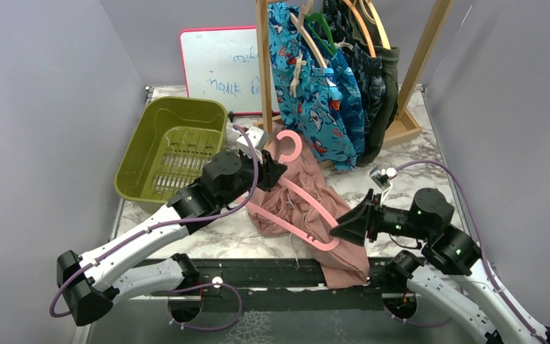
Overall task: Remove the shorts from the hanger
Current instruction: Place the hanger on the clothes rod.
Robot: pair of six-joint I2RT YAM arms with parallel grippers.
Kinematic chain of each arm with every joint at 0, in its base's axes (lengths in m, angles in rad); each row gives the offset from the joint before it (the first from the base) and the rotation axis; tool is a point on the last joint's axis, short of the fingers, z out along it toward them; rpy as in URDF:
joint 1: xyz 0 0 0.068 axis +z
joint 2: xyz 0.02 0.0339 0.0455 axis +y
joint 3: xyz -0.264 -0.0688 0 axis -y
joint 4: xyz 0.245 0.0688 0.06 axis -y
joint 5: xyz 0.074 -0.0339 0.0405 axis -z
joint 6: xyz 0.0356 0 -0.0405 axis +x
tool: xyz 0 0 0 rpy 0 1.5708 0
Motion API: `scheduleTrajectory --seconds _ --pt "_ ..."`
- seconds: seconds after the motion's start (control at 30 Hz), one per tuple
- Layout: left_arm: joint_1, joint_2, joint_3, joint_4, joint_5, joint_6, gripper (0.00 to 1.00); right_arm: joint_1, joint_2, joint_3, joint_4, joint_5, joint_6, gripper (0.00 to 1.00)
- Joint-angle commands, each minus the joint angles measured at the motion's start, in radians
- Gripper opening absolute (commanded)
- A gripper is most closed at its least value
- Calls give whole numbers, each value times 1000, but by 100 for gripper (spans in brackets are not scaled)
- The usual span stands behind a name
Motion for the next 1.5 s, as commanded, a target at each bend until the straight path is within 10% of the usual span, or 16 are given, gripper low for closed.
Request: scheduleTrajectory --seconds 0.0,0.33,0.5,0.77,1.47 --pt "-6 -4 41 70 -93 -72 0 0 21 23 -97 105 -49 55" --pt "-7 -5 22 88 -76 -100 3 1 -4 18 -36 172 -50 4" --pt "-6 -71 -27 74 -27 -88 58 1 -23 70 -105 247 -74 1" --pt "-5 -248 -111 9 -34 -63 98 1 -32 162 -249 364 -111 2" --pt "-6 -530 -245 -278 -229 58 99 1 -50 453 -553 700 -242 1"
